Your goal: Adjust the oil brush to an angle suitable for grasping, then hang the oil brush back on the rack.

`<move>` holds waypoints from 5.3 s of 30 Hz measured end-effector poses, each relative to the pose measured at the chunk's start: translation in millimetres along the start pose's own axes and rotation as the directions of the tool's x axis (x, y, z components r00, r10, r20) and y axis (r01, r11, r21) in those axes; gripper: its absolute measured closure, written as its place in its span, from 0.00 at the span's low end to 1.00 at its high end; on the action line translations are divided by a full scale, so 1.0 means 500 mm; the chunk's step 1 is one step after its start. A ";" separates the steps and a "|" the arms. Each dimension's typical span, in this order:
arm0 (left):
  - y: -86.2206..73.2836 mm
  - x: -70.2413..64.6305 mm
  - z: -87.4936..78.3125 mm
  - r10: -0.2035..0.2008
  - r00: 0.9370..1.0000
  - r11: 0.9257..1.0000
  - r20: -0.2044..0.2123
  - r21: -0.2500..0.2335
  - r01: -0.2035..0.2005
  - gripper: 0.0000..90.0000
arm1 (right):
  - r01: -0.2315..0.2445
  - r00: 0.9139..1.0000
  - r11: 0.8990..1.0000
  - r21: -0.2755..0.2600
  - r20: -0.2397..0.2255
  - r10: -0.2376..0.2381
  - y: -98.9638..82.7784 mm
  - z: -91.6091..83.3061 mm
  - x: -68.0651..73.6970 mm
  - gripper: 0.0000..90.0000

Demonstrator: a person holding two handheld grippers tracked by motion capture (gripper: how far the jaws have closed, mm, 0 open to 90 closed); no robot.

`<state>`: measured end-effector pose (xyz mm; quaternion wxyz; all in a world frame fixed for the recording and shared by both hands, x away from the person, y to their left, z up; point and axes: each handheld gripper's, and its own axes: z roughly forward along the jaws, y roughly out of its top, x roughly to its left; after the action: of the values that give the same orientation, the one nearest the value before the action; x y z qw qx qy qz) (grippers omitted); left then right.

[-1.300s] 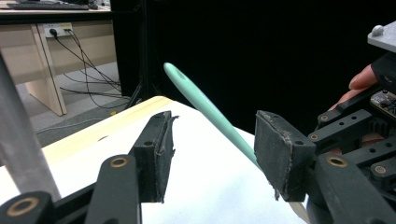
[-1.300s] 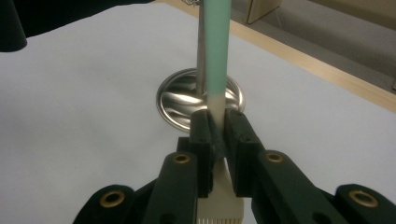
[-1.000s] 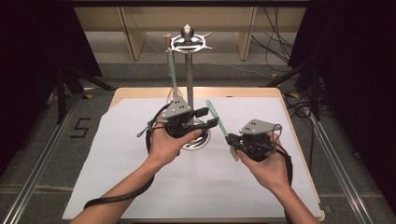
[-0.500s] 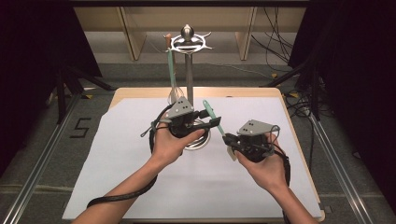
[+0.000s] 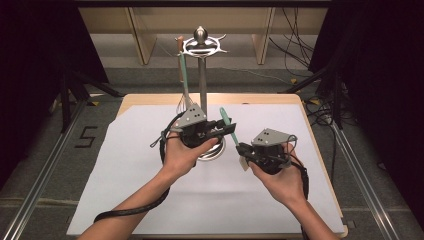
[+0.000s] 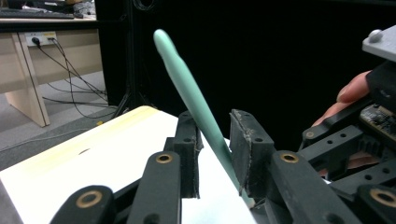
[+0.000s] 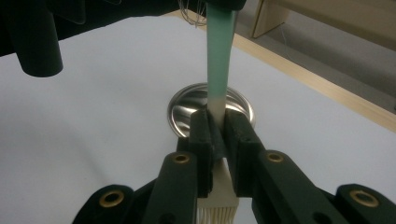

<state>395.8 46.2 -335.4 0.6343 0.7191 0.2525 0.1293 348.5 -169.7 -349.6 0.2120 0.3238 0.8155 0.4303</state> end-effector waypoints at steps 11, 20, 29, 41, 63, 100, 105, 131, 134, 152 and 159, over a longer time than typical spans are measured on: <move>0.010 -0.018 -0.007 -0.004 0.996 1.000 0.085 -0.007 0.005 0.91 | 0.012 1.000 0.999 -0.030 0.008 -0.012 0.002 0.007 0.008 0.91; 0.026 0.003 -0.023 0.072 0.992 0.997 0.106 0.029 -0.076 0.92 | 0.018 1.000 0.998 -0.057 -0.010 -0.019 0.002 -0.003 0.000 0.67; 0.039 0.039 -0.046 0.134 0.973 0.989 0.190 0.043 -0.144 0.92 | -0.032 0.999 0.997 -0.069 0.022 0.034 -0.022 -0.033 -0.023 0.65; 0.073 0.068 -0.082 0.170 0.965 0.982 0.202 0.052 -0.184 0.92 | -0.084 0.995 0.995 -0.050 0.051 0.087 -0.062 -0.044 -0.057 0.66; 0.137 0.104 -0.093 0.282 0.936 0.954 0.209 0.040 -0.297 0.92 | -0.135 0.982 0.987 -0.088 0.123 0.145 -0.102 -0.057 -0.095 0.67; 0.232 0.156 -0.081 0.236 0.935 0.961 0.263 0.082 -0.266 0.92 | -0.182 0.978 0.981 -0.062 0.096 0.187 -0.105 -0.063 -0.085 0.68; 0.244 0.161 -0.077 0.277 0.920 0.949 0.277 0.069 -0.306 0.92 | -0.184 0.978 0.981 -0.058 0.090 0.189 -0.105 -0.063 -0.085 0.68; 0.252 0.161 -0.080 0.110 0.956 0.983 0.273 0.115 -0.146 0.92 | -0.152 0.981 0.983 -0.099 0.109 0.163 -0.105 -0.059 -0.088 0.68; 0.252 0.161 -0.081 0.111 0.956 0.982 0.271 0.115 -0.147 0.92 | -0.191 0.975 0.978 -0.086 0.100 0.199 -0.105 -0.061 -0.083 0.68; 0.247 0.172 -0.084 0.072 0.958 0.987 0.279 0.115 -0.108 0.91 | -0.147 0.982 0.985 -0.091 0.104 0.156 -0.104 -0.064 -0.091 0.68; 0.239 0.183 -0.094 0.019 0.962 0.994 0.272 0.094 -0.046 0.90 | -0.197 0.976 0.979 -0.058 0.081 0.201 -0.103 -0.067 -0.082 0.69</move>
<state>472.9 126.2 -223.2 0.6241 0.7648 0.1575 0.0275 338.4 -239.3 -372.1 0.2110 0.4169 0.7580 0.4551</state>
